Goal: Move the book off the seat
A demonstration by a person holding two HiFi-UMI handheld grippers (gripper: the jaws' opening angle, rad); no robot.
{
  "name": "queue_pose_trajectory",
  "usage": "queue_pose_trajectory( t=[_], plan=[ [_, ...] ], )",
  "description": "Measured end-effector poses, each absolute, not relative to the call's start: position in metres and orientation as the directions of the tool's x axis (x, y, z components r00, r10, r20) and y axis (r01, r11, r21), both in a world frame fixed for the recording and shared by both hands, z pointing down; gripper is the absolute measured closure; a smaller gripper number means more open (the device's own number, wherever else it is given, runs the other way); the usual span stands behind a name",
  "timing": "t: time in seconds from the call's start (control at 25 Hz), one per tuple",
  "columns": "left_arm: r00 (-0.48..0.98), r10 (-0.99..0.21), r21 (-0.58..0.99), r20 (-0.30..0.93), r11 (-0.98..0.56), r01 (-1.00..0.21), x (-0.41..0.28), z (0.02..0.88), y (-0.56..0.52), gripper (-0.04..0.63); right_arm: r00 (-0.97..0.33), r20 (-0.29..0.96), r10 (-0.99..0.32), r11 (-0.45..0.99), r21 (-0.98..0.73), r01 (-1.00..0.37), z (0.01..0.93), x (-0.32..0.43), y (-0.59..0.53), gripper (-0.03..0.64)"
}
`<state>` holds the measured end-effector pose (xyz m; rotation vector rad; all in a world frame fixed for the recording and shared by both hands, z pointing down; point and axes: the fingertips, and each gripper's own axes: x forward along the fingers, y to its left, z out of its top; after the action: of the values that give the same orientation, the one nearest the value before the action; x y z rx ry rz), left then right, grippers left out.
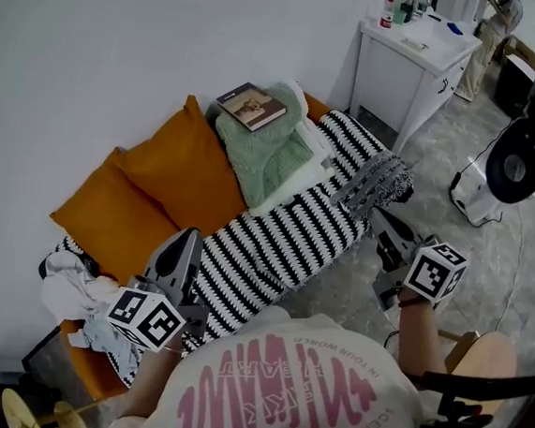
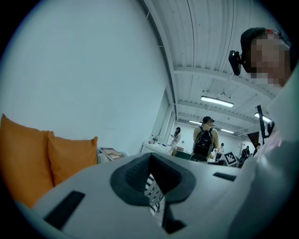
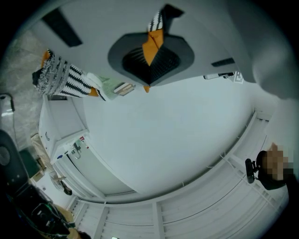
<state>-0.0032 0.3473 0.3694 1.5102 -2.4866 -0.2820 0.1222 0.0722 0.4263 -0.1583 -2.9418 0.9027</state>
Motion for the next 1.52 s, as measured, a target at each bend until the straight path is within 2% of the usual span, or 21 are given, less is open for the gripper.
queue_pose_trajectory(
  t=[0.88, 1.52],
  plan=[
    [-0.457, -0.883, 0.301, 0.108, 0.468, -0.831, -0.038, 0.375, 0.325, 0.586, -0.985, 0.086, 0.147, 0.812, -0.579, 0.071, 0.442, 0.091, 0.062, 0.606],
    [-0.453, -0.887, 0.335, 0.09, 0.455, -0.825, -0.106, 0.375, 0.271, 0.586, -0.974, 0.119, 0.195, 0.82, -0.564, 0.096, 0.439, 0.019, 0.029, 0.606]
  ],
)
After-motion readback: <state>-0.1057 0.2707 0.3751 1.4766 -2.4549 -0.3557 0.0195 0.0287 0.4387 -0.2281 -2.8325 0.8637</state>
